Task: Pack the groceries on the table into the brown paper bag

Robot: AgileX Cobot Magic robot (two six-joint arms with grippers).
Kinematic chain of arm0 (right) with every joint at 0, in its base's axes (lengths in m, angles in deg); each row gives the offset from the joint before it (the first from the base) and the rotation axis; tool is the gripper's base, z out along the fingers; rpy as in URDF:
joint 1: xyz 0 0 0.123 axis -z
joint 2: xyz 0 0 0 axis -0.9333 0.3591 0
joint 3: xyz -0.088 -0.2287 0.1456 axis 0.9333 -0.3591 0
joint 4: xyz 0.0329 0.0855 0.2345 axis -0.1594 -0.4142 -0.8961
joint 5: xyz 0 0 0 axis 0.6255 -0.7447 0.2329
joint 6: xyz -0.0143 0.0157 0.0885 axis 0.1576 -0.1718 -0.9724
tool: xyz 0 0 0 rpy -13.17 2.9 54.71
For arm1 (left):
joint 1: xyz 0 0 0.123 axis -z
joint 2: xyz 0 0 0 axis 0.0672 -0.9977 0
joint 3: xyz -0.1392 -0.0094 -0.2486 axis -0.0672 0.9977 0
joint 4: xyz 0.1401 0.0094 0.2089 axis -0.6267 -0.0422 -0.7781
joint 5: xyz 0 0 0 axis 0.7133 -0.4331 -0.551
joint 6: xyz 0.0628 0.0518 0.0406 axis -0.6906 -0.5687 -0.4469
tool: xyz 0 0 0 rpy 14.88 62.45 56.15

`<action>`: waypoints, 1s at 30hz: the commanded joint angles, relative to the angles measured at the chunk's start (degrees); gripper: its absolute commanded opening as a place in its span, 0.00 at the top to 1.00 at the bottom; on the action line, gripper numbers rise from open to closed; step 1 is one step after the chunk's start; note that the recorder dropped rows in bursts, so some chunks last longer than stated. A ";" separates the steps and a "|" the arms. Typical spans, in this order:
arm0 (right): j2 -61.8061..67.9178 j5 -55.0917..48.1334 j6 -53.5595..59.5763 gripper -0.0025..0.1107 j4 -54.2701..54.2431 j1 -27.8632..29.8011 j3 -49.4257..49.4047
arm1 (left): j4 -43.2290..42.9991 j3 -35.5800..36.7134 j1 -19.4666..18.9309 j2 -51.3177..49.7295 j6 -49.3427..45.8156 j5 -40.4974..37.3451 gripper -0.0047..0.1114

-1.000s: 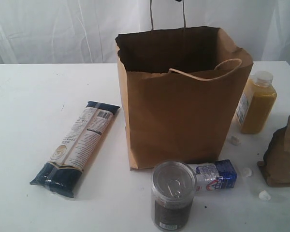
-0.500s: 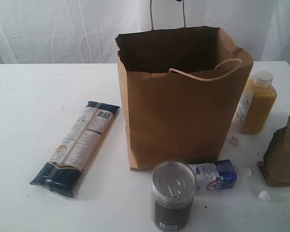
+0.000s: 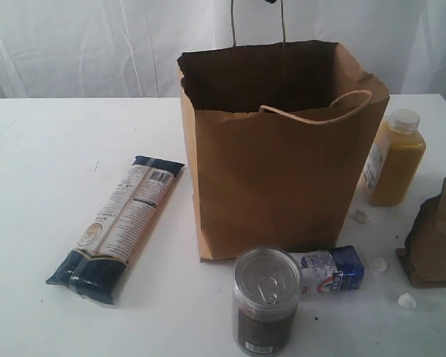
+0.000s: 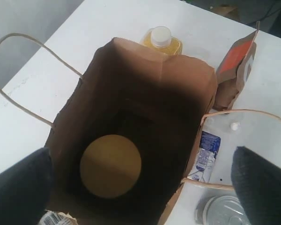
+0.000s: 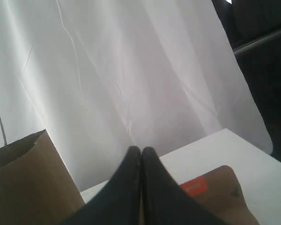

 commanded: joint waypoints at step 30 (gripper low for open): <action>-0.21 -18.10 -0.17 0.98 41.39 0.13 -0.42 | 6.47 -0.30 0.35 1.36 0.24 -5.04 0.06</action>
